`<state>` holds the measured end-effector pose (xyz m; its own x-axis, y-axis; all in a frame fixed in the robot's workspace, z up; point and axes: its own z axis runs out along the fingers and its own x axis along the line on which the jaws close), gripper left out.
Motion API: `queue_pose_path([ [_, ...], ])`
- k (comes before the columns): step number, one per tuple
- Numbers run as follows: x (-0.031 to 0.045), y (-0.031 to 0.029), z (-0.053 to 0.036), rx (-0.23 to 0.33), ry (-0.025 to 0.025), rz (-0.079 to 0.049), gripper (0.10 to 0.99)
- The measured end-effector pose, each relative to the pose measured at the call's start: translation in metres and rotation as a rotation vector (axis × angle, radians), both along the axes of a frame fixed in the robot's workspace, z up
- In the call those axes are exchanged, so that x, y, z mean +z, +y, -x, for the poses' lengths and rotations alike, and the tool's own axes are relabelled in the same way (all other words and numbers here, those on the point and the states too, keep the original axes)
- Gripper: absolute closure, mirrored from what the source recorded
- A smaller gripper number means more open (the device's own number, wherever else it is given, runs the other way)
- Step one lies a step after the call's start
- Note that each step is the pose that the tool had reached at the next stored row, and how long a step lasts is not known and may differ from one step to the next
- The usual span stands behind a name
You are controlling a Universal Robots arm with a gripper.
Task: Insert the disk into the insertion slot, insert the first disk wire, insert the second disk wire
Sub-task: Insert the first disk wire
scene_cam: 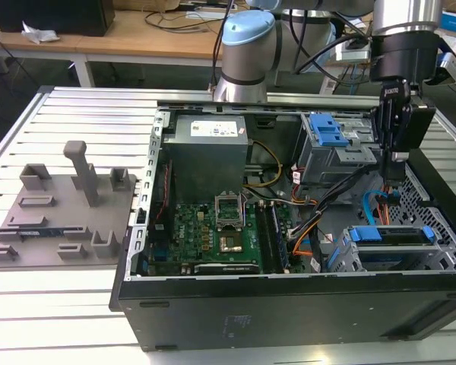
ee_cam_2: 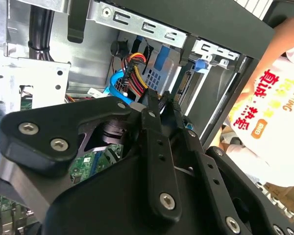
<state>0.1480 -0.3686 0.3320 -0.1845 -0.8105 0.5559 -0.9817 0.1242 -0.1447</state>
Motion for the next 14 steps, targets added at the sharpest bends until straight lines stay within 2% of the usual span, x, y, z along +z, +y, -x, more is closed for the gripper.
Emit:
queue_pose_path([
  [3, 0.0000, 0.0007, 0.0000, 0.000, 0.0000, 0.002, 0.827],
  [8, -0.0008, 0.0011, 0.0000, 0.000, 0.0000, 0.014, 0.827],
  [14, -0.0026, 0.0012, 0.0000, 0.000, 0.0000, 0.018, 0.827],
])
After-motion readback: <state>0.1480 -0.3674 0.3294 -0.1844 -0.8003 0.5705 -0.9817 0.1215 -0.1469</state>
